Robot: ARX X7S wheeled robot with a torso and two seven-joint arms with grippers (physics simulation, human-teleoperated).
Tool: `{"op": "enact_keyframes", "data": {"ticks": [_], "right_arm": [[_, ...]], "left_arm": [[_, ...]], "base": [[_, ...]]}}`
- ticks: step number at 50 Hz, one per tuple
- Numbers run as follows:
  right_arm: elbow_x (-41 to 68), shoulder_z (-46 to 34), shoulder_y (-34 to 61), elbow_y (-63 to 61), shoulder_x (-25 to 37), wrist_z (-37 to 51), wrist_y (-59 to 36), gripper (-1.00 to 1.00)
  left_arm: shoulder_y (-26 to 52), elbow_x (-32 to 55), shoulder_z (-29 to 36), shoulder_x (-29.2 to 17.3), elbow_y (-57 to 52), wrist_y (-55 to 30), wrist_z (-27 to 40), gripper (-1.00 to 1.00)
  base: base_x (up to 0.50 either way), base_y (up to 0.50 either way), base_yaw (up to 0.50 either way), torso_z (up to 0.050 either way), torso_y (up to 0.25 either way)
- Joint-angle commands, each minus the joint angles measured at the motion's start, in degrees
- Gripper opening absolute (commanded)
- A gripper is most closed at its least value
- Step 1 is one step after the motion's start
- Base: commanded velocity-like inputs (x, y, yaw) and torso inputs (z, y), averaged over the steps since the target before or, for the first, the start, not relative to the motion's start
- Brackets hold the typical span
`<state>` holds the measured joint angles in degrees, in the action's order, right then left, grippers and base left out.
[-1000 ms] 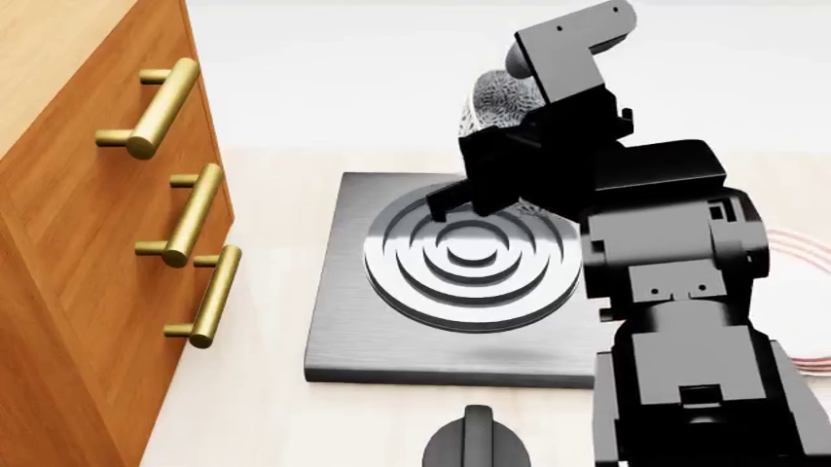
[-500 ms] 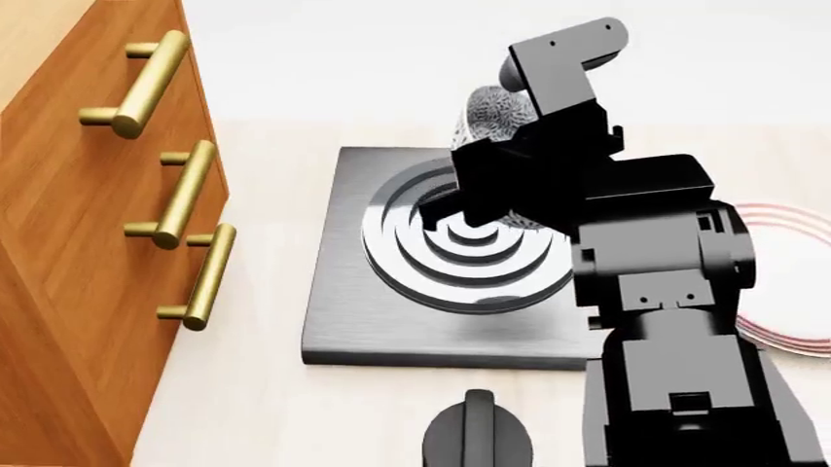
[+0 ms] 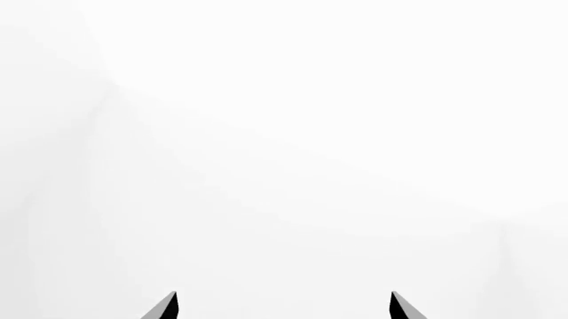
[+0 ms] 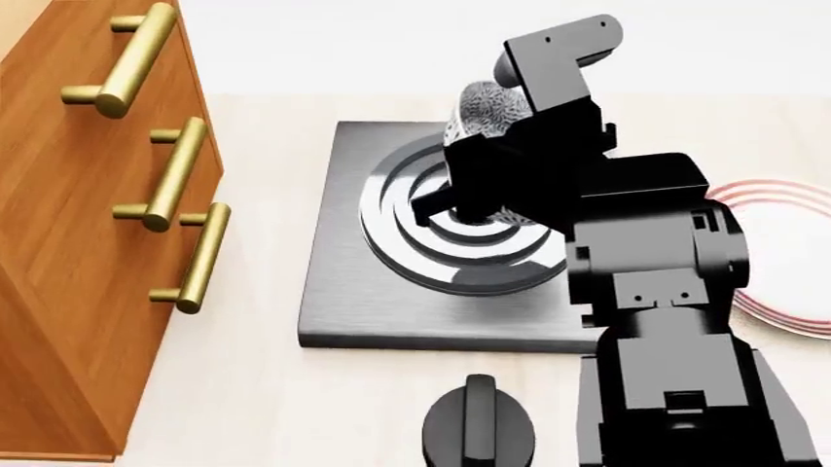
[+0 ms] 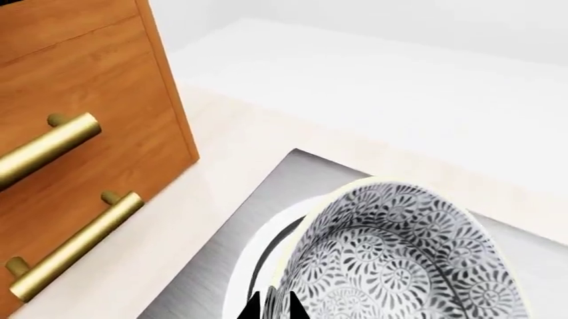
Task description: Put the bowl on the stove.
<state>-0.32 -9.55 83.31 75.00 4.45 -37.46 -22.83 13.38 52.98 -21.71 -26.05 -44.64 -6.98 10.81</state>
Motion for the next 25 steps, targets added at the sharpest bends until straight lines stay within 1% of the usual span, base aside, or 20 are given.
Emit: {"op": "enact_keyframes", "data": {"ticks": [1, 8, 10, 12, 13, 25], "right_arm": [[0.5, 1.0, 0.6, 0.0, -0.4, -0.2, 0.4, -1.00], [0.4, 1.2, 0.7, 0.0, -0.7, -0.3, 0.4, -1.00], [0.4, 1.2, 0.8, 0.0, -0.8, -0.4, 0.4, -1.00], [0.4, 1.2, 0.8, 0.0, -0.9, -0.3, 0.4, -1.00], [0.4, 1.3, 0.8, 0.0, -0.9, -0.3, 0.4, -1.00], [0.5, 1.6, 0.9, 0.0, -1.1, 0.0, 0.1, -1.00]], "left_arm": [[-0.1, 0.8, -0.2, -0.2, 0.0, 0.1, 0.3, 1.00], [-0.6, -0.3, 0.2, -0.3, -0.1, 0.6, -1.0, 1.00], [-0.6, -1.5, 0.3, -0.2, -0.2, 1.0, -1.5, 1.00], [-0.2, 1.2, -0.2, -0.2, 0.2, 0.7, -0.1, 1.00], [-0.3, 0.3, -0.2, -0.2, 0.1, 0.9, -0.5, 1.00], [-0.2, 0.5, 0.1, 0.1, 0.5, 1.2, -0.4, 1.00]], "base": [[0.00, 0.00, 0.00, 0.000, 0.000], [0.00, 0.00, 0.00, 0.000, 0.000], [0.00, 0.00, 0.00, 0.000, -0.210], [0.00, 0.00, 0.00, 0.000, -0.250], [0.00, 0.00, 0.00, 0.000, -0.049], [0.00, 0.00, 0.00, 0.000, 0.000]]}}
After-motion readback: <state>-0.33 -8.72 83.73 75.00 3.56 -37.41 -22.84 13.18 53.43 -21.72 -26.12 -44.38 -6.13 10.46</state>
